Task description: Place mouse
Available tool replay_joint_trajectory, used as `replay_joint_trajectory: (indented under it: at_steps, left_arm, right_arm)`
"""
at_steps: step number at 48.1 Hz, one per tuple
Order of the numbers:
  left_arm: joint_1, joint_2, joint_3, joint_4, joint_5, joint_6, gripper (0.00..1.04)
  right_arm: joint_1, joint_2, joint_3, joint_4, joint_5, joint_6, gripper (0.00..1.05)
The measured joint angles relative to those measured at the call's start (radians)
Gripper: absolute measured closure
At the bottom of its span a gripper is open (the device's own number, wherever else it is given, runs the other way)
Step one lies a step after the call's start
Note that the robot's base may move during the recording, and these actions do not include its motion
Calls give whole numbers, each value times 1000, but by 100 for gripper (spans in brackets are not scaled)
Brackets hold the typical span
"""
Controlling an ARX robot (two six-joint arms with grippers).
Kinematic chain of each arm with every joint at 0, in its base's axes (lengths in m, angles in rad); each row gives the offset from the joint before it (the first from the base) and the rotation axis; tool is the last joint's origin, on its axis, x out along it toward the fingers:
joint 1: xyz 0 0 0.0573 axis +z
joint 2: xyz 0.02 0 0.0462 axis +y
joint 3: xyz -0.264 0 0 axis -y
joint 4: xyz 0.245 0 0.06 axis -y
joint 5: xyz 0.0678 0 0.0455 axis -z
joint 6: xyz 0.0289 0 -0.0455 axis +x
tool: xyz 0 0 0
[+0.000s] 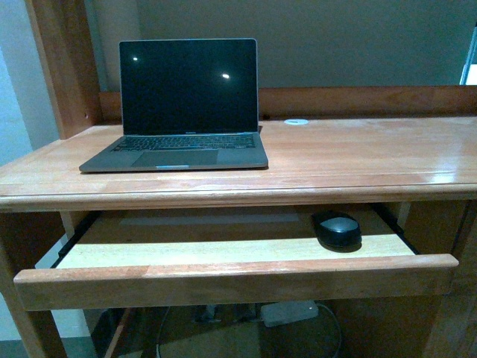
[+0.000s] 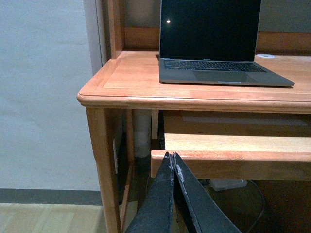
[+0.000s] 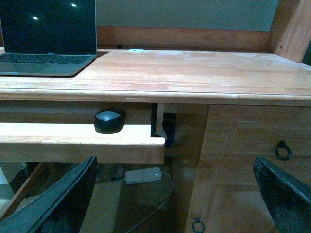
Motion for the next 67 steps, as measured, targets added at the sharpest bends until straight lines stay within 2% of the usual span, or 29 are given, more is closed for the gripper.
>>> replay_joint_trajectory:
  at_steps: [27, 32, 48, 53, 55, 62, 67]
  left_arm:
    - [0, -145, 0, -148, 0, 0, 103]
    - [0, -299, 0, -328, 0, 0, 103]
    - [0, -313, 0, -323, 0, 0, 103]
    - [0, -313, 0, -322, 0, -1, 86]
    - [0, -313, 0, -322, 0, -1, 75]
    - [0, -313, 0, -322, 0, -1, 53]
    - [0, -313, 0, -322, 0, -1, 31]
  right_arm:
    - [0, 0, 0, 0, 0, 0, 7]
    - [0, 0, 0, 0, 0, 0, 7]
    - [0, 0, 0, 0, 0, 0, 7]
    - [0, 0, 0, 0, 0, 0, 7]
    - [0, 0, 0, 0, 0, 0, 7]
    - [0, 0, 0, 0, 0, 0, 7]
    - [1, 11, 0, 27, -8, 5, 7]
